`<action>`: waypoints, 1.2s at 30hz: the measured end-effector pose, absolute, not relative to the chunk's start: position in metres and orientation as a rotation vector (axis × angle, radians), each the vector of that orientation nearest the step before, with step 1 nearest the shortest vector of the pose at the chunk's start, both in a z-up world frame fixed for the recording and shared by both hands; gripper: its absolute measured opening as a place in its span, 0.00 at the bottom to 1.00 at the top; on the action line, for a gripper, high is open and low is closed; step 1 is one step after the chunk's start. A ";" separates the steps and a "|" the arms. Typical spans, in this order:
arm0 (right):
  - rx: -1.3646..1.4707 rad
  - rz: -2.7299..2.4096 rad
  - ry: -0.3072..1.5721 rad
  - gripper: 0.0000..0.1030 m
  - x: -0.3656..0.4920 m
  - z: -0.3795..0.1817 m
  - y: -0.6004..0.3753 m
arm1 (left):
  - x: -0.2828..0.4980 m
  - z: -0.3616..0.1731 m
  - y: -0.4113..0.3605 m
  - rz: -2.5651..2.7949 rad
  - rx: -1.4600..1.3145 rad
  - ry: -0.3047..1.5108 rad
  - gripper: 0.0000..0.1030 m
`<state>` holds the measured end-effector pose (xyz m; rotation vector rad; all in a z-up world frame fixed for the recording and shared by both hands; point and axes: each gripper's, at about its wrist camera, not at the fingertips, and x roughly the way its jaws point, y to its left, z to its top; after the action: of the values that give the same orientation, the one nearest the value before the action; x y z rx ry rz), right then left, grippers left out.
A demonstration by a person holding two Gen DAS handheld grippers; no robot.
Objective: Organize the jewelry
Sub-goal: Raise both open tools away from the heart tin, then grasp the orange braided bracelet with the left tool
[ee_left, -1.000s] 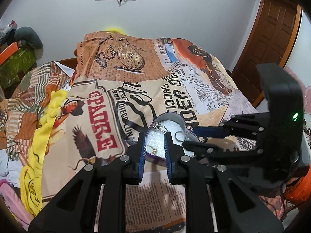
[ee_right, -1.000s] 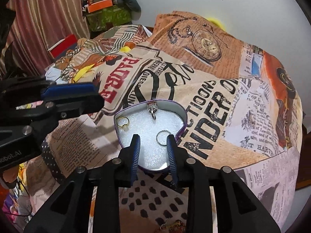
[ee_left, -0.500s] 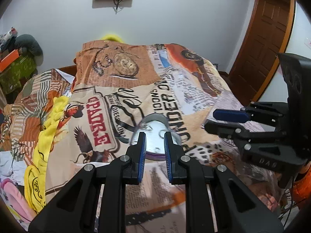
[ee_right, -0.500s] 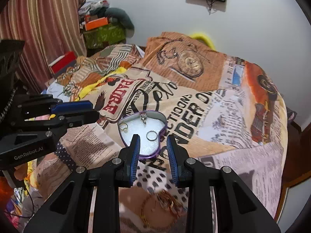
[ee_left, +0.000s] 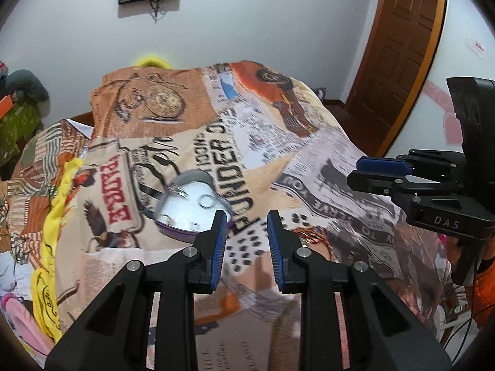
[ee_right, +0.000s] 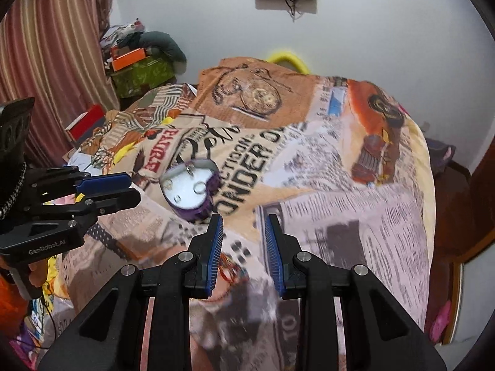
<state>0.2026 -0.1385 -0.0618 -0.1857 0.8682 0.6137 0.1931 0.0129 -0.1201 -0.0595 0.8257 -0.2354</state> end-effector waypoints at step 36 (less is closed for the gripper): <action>-0.073 0.625 0.961 0.25 0.192 -0.101 -0.173 | 0.178 -0.153 -0.036 -0.286 -0.043 0.873 0.01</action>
<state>0.1921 -0.1728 -0.1007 -0.0728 0.9610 0.6252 0.1776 -0.0360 -0.1527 -0.0434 0.8725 -0.2863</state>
